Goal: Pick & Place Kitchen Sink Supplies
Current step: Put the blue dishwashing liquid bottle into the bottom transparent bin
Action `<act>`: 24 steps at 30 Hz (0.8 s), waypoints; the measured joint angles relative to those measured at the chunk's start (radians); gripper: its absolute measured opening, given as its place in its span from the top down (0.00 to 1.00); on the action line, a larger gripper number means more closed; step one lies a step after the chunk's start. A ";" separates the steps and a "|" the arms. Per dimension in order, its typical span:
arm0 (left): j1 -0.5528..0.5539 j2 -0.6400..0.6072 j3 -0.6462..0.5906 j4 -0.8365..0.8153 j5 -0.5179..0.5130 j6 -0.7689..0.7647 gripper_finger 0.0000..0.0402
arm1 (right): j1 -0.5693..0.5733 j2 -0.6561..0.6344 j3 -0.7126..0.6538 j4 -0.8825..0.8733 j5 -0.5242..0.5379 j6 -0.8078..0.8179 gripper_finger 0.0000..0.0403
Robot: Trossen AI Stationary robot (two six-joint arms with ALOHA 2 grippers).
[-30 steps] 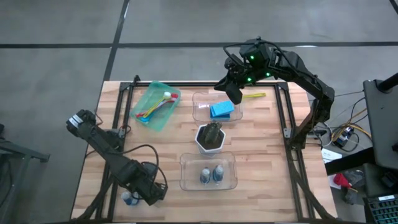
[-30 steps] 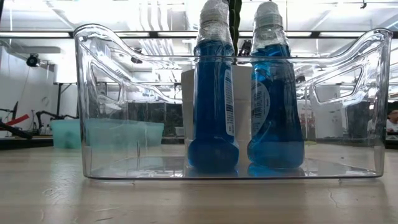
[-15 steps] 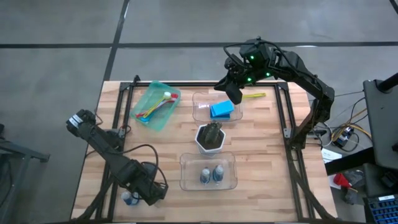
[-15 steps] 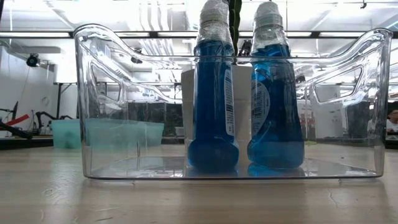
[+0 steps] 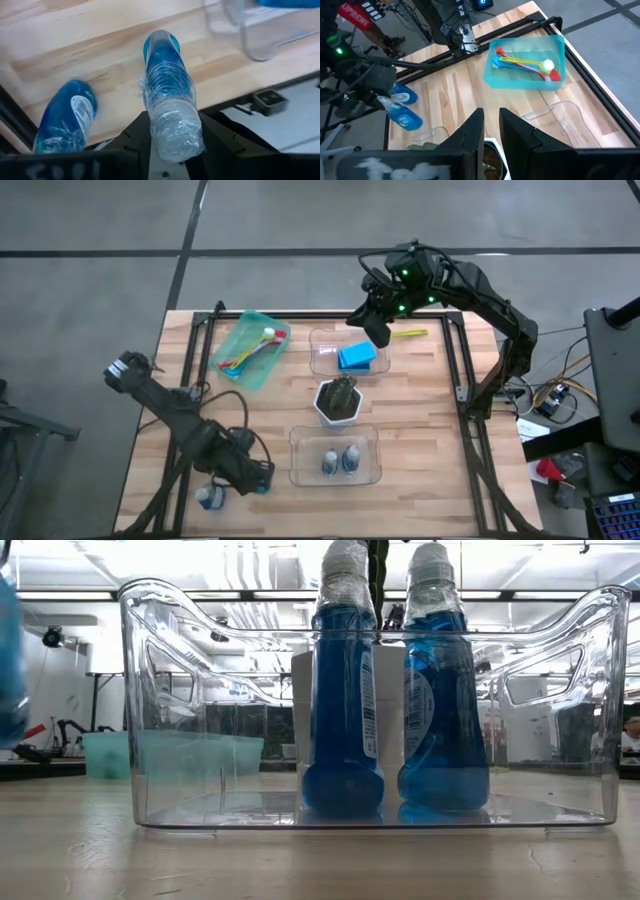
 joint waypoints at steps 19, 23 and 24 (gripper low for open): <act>0.188 -0.041 0.204 -0.063 -0.054 0.273 0.66 | -0.004 -0.126 0.000 -0.016 0.010 -0.018 0.86; 0.234 -0.041 0.219 -0.079 -0.033 0.314 0.66 | -0.004 -0.148 0.000 -0.015 0.010 -0.015 0.86; 0.251 -0.041 0.222 -0.074 -0.025 0.329 0.67 | -0.004 -0.151 0.001 -0.016 0.010 -0.015 0.86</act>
